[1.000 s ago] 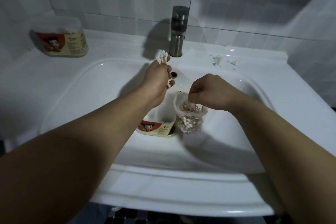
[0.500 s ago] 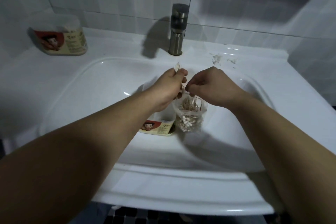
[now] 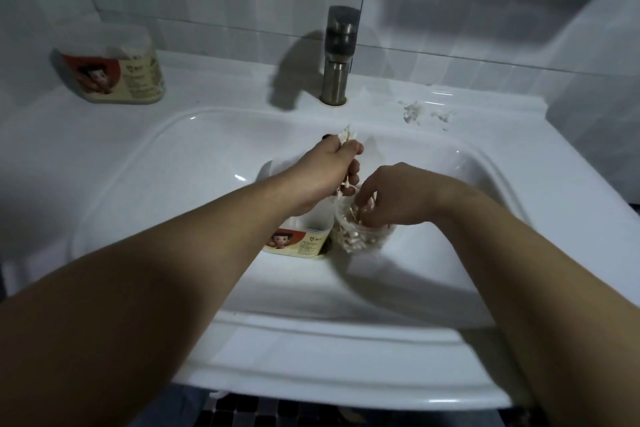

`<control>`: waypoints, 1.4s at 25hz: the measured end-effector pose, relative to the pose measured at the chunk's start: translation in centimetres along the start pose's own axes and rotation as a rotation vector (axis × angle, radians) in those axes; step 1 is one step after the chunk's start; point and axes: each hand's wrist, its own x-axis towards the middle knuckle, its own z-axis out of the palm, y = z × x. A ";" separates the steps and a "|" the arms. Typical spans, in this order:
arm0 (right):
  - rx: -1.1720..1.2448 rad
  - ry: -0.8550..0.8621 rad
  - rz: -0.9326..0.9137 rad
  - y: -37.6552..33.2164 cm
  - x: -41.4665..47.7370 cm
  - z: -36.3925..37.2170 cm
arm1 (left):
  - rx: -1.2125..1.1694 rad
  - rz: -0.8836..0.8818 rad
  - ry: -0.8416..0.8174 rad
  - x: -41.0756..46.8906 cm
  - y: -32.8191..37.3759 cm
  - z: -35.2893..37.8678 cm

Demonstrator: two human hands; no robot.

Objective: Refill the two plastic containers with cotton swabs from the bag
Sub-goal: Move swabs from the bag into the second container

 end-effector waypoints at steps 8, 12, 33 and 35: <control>0.164 0.263 0.037 0.5 -0.3 -1.3 | 0.068 -0.005 0.025 0.4 -0.5 -0.3; 0.283 0.377 0.050 0.7 -0.7 -1.8 | 0.095 0.022 0.036 0.6 -0.5 -0.3; 0.767 0.551 0.070 1.7 -0.1 -2.0 | -0.143 -0.117 0.014 0.2 -0.5 -0.3; 0.750 0.521 0.061 1.8 0.2 -1.6 | -0.159 -0.113 -0.009 0.2 -0.4 -0.4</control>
